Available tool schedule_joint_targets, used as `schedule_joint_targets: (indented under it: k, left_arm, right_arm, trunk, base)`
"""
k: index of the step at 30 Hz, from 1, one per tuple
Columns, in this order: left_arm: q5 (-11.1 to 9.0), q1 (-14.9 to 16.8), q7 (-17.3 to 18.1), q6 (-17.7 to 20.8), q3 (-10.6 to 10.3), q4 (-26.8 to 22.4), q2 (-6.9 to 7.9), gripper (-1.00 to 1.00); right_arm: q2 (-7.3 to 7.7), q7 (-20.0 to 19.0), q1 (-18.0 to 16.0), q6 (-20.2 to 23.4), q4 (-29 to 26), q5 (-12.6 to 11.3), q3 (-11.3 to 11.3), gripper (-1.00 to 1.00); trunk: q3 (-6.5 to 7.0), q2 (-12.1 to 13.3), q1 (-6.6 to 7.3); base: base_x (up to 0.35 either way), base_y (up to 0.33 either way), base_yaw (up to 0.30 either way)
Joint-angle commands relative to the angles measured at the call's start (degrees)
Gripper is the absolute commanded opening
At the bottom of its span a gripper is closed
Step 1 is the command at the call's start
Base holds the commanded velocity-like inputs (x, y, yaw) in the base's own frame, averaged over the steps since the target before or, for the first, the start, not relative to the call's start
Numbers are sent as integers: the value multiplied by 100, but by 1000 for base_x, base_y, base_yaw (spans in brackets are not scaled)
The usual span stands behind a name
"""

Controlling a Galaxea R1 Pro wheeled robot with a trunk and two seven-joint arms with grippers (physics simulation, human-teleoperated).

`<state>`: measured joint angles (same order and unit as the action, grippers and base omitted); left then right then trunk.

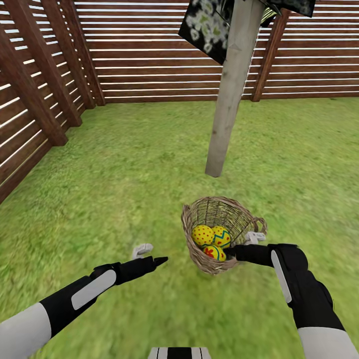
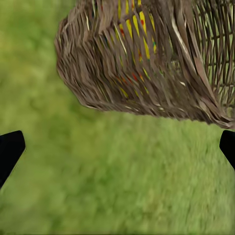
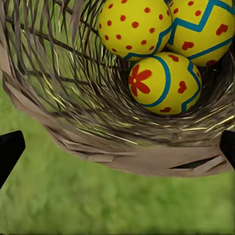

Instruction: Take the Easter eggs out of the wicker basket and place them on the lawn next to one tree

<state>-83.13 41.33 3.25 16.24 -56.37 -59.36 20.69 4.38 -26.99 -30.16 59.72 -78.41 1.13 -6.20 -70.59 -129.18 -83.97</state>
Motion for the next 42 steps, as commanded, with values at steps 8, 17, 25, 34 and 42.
schedule_joint_targets:
  k: [8,17,25,34,42]
  left_arm:
    - [-46,6,1,10,-14,3,9,100]
    - [-46,7,0,10,-14,3,-4,100]
    - [-66,7,-10,18,-14,6,-12,100]
    - [-57,7,-17,11,-12,4,-14,100]
    - [-52,7,-6,10,-14,3,-19,100]
  right_arm:
    - [-8,43,1,28,5,-6,7,100]
    - [-8,44,2,28,-25,-8,7,100]
    - [-8,52,2,28,4,-5,14,100]
    - [2,61,2,28,73,9,-53,100]
    - [1,62,2,28,225,2,-82,100]
  trunk:
    - [-4,-2,-1]
    - [-10,-2,-1]
    - [-76,-2,-1]
    - [-160,-2,-1]
    - [-234,-2,-1]
  base:
    - [117,45,0]
    - [226,94,0]
    - [22,7,0]
    - [86,41,0]
    - [1,1,0]
